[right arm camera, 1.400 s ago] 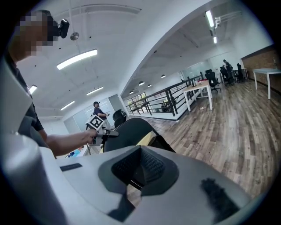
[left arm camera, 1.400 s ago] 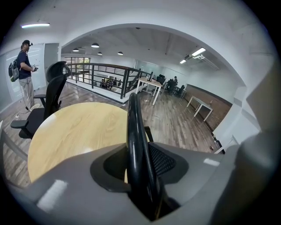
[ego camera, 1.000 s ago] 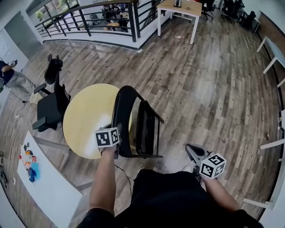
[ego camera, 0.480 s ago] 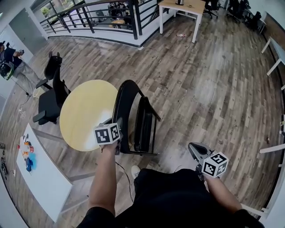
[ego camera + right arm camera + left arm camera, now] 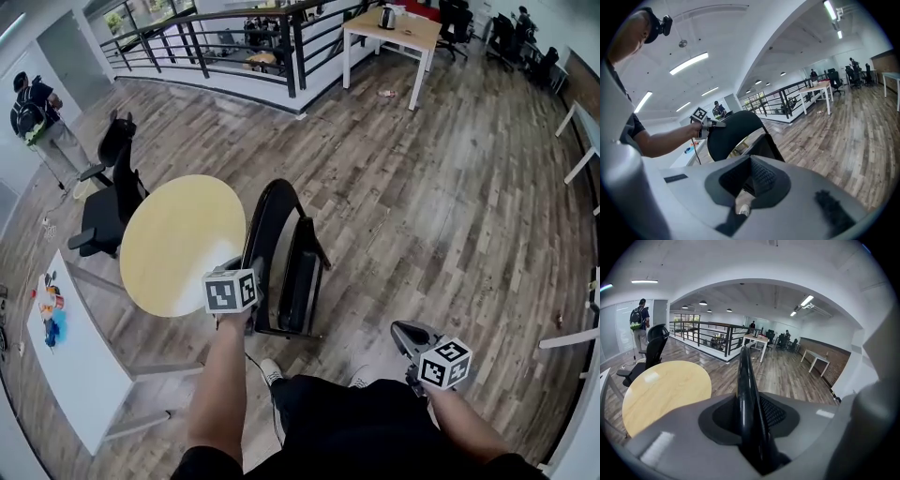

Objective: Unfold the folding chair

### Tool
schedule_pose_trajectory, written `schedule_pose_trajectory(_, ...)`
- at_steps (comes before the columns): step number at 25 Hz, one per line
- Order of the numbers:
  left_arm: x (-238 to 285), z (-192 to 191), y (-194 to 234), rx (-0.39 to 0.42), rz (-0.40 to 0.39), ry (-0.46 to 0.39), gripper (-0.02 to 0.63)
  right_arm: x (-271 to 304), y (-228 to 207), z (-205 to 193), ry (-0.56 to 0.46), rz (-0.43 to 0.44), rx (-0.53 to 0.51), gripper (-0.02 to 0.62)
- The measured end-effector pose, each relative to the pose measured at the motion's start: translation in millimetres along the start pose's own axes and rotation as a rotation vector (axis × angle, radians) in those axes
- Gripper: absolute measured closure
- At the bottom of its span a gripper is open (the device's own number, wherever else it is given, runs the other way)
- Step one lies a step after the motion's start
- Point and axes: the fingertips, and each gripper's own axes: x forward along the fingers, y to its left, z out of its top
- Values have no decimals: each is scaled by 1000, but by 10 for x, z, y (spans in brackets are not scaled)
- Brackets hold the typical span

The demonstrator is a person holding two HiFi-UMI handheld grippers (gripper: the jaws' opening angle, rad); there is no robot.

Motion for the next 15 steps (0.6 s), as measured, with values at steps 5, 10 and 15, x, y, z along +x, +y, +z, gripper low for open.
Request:
schedule_pose_trajectory(5,-12,-75,-307,-11,-38,5,495,461,171,-246,23,74,-23,600)
schedule_pose_trajectory(10,66,-40,-613,-21,-69,21,502,1131,117,-414,-1,106,95,600)
schedule_pose_trajectory(15,101,-21,-859,-30,-110,32,506,1859,226,-484,24,147,146,524)
